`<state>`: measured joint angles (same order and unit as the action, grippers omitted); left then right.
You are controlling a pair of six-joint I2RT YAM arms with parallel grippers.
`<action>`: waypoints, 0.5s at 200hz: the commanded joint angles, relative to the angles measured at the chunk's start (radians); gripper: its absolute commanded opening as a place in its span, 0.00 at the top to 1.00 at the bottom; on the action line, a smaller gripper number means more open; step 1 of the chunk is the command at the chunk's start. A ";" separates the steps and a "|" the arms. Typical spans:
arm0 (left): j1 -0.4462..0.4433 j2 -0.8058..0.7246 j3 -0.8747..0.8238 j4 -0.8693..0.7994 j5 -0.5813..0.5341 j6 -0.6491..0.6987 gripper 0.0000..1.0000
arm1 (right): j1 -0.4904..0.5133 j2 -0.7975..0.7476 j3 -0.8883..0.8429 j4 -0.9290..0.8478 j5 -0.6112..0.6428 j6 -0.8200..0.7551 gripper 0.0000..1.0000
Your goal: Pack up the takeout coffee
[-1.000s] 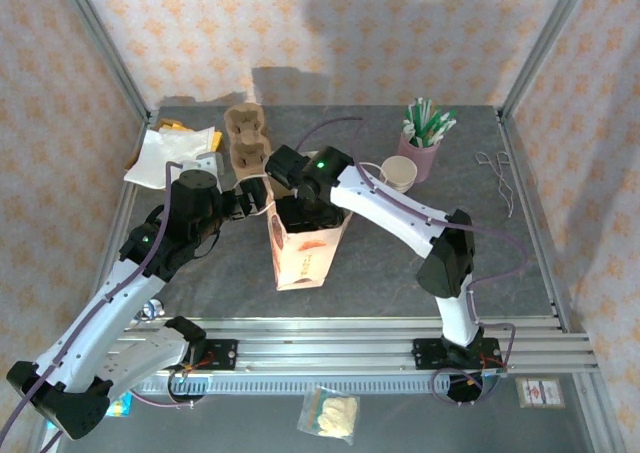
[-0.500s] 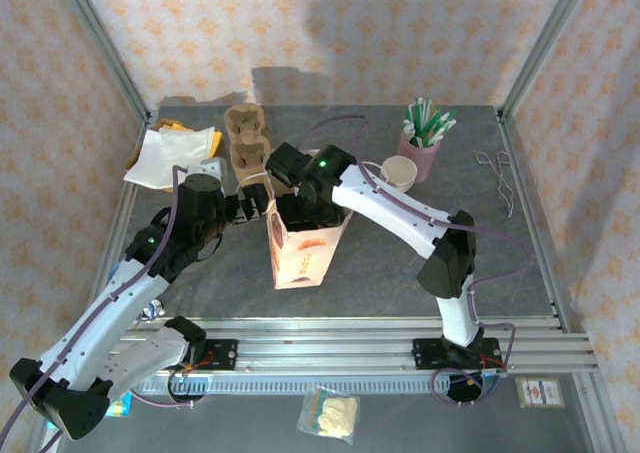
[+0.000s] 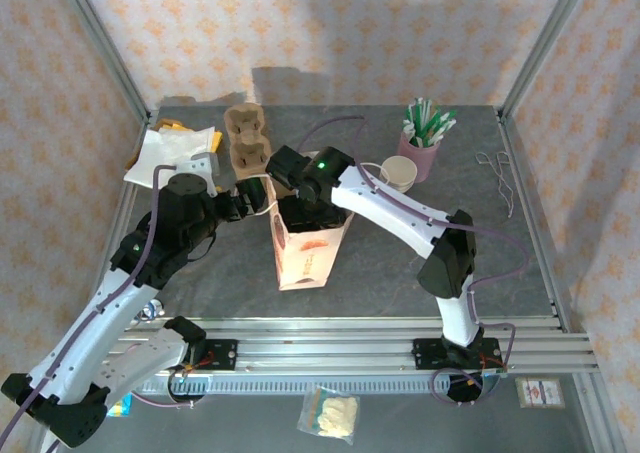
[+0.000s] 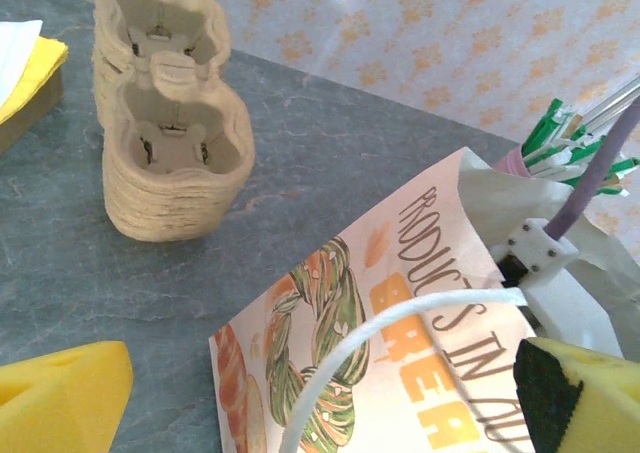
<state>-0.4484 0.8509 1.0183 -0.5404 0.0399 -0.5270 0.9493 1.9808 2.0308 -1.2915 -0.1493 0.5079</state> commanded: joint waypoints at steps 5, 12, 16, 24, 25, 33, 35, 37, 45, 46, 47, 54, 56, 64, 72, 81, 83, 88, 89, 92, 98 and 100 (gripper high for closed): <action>0.010 -0.005 0.017 0.032 0.076 -0.023 0.01 | 0.003 -0.004 -0.012 -0.020 0.062 0.000 0.00; 0.010 -0.003 0.014 0.039 0.099 -0.026 0.01 | 0.003 -0.001 -0.012 -0.020 0.067 0.000 0.00; 0.010 -0.001 0.011 0.043 0.112 -0.025 0.01 | 0.004 0.001 -0.011 -0.020 0.068 0.001 0.00; 0.010 0.003 0.006 0.048 0.138 -0.026 0.01 | 0.003 0.004 -0.009 -0.019 0.071 0.002 0.00; 0.010 0.003 0.006 0.049 0.140 -0.026 0.01 | 0.003 0.003 -0.009 -0.020 0.071 0.003 0.00; 0.011 0.007 -0.005 0.057 0.169 -0.031 0.01 | 0.003 0.008 -0.007 -0.019 0.074 0.004 0.00; 0.010 0.009 -0.006 0.061 0.177 -0.032 0.01 | 0.004 0.009 -0.006 -0.020 0.075 0.004 0.00; 0.010 0.009 -0.010 0.063 0.183 -0.033 0.01 | 0.003 0.009 -0.006 -0.020 0.075 0.003 0.00; 0.010 0.012 -0.021 0.074 0.205 -0.041 0.01 | 0.003 0.013 -0.003 -0.019 0.075 0.004 0.00; 0.010 0.011 -0.022 0.075 0.207 -0.042 0.01 | 0.004 0.013 -0.002 -0.019 0.075 0.004 0.00; 0.010 0.011 -0.024 0.077 0.209 -0.043 0.01 | 0.004 0.013 -0.003 -0.019 0.075 0.003 0.00; 0.010 0.010 -0.034 0.087 0.224 -0.051 0.01 | 0.003 0.018 0.000 -0.019 0.076 0.004 0.00; 0.011 0.009 -0.036 0.090 0.227 -0.053 0.01 | 0.003 0.019 0.000 -0.020 0.076 0.004 0.00; 0.010 0.007 -0.044 0.100 0.243 -0.054 0.02 | 0.004 0.022 0.001 -0.020 0.077 0.003 0.00; 0.010 0.006 -0.051 0.112 0.259 -0.053 0.02 | 0.003 0.024 0.001 -0.020 0.077 0.003 0.00; 0.010 0.010 -0.057 0.119 0.280 -0.053 0.02 | 0.003 0.025 0.001 -0.020 0.079 0.004 0.00; 0.010 0.011 -0.058 0.119 0.281 -0.054 0.02 | 0.004 0.025 0.002 -0.020 0.079 0.004 0.00; 0.010 0.014 -0.059 0.118 0.286 -0.079 0.02 | 0.003 0.026 0.003 -0.020 0.080 0.006 0.00; 0.010 0.015 -0.060 0.118 0.287 -0.080 0.02 | 0.003 0.027 0.002 -0.020 0.079 0.005 0.00; 0.010 0.016 -0.062 0.118 0.292 -0.079 0.03 | 0.003 0.027 0.004 -0.019 0.079 0.005 0.00; 0.010 0.020 -0.068 0.118 0.298 -0.078 0.03 | 0.003 0.028 0.007 -0.020 0.080 0.006 0.00; 0.010 0.021 -0.068 0.118 0.298 -0.076 0.03 | 0.004 0.029 0.009 -0.019 0.080 0.006 0.00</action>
<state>-0.4488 0.8619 0.9710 -0.4747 0.2691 -0.5724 0.9493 1.9911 2.0300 -1.2942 -0.1154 0.5079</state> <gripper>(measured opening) 0.975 0.996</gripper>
